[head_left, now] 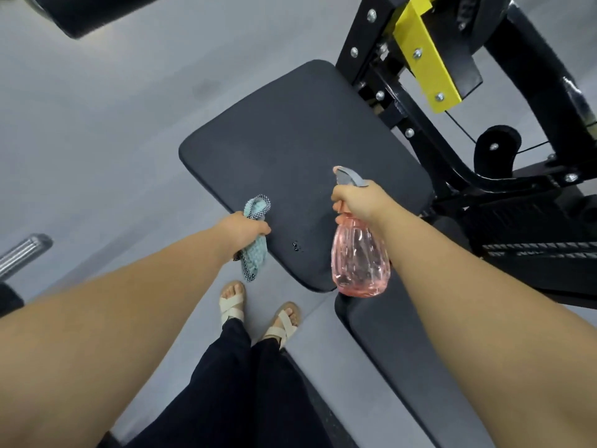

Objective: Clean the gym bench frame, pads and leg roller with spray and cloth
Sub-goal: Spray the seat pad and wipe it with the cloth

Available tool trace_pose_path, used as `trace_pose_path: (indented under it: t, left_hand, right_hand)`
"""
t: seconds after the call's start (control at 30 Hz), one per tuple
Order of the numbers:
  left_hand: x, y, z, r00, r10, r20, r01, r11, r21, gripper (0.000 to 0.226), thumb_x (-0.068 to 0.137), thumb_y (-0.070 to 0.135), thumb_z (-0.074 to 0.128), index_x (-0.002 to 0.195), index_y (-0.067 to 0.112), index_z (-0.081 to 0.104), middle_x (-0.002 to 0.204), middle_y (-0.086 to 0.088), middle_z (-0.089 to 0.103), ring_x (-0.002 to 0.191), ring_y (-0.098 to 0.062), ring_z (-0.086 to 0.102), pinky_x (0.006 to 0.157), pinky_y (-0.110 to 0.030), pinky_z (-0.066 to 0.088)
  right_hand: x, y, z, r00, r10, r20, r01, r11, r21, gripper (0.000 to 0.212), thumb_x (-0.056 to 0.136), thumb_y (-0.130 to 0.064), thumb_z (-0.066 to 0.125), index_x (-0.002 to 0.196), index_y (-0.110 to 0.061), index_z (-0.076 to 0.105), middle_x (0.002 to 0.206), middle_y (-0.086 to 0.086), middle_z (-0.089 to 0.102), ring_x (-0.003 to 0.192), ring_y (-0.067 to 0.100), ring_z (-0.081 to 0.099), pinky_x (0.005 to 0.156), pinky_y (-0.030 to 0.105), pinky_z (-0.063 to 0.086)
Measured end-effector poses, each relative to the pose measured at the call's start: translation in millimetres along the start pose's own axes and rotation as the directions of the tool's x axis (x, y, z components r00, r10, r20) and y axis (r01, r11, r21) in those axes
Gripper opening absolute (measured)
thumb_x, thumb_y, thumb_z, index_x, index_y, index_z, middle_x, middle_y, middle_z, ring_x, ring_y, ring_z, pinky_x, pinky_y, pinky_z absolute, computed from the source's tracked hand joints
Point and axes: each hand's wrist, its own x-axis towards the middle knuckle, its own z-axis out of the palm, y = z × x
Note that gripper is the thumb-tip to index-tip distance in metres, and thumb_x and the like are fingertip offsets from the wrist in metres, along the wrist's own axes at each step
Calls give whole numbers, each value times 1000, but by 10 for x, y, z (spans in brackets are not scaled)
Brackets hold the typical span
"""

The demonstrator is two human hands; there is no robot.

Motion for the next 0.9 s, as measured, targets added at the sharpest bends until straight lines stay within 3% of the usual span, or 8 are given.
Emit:
trace_pose_path:
  t: [0.13, 0.27, 0.4, 0.67, 0.8, 0.9]
  left_hand:
    - [36, -18, -149, 1000, -12, -19, 11, 999, -45, 19, 86, 21, 60, 97, 9, 51, 75, -5, 49, 71, -24, 50, 54, -26, 36]
    - [123, -50, -358, 998, -59, -32, 52, 983, -178, 13, 85, 19, 61, 85, 11, 50, 74, -6, 50, 59, -19, 46, 53, -24, 35]
    - [221, -35, -557, 996, -86, -26, 76, 962, -264, 17, 86, 19, 60, 77, 14, 46, 75, -6, 52, 61, -18, 48, 55, -24, 38]
    - [340, 214, -673, 998, -69, -4, 65, 957, -283, 17, 87, 17, 58, 76, 14, 45, 75, -5, 52, 63, -17, 50, 55, -25, 39]
    - [401, 436, -596, 998, -55, 1, 53, 960, -274, 15, 86, 19, 58, 94, 11, 49, 79, -5, 54, 68, -18, 52, 57, -26, 42]
    - [430, 714, -443, 999, -21, 24, 26, 969, -244, 25, 85, 22, 60, 105, 10, 51, 91, -7, 58, 80, -22, 57, 67, -29, 45]
  right_hand:
    - [93, -312, 443, 993, -65, 102, 78, 988, -133, 15, 77, -17, 57, 91, -12, 60, 82, 4, 55, 59, 17, 57, 61, 28, 55]
    - [173, -562, 825, 986, -56, 155, 84, 981, -176, 23, 77, -16, 57, 99, -10, 60, 81, 5, 56, 59, 16, 57, 76, 35, 57]
    - [226, -747, 956, 983, -63, 172, 92, 981, -169, 14, 80, -16, 57, 93, -10, 59, 82, 5, 57, 66, 18, 58, 62, 25, 55]
    - [422, -881, 693, 999, -48, 15, 49, 997, -57, 19, 82, -15, 58, 100, -10, 59, 79, 5, 56, 57, 16, 57, 63, 27, 52]
    - [501, -861, 348, 995, 1, -103, 8, 997, 82, 8, 83, -8, 53, 91, -8, 56, 71, 6, 49, 58, 16, 47, 55, 23, 51]
    - [590, -825, -13, 987, 41, -159, -23, 994, 110, 14, 84, -13, 56, 96, -8, 57, 75, 7, 55, 55, 19, 57, 52, 23, 48]
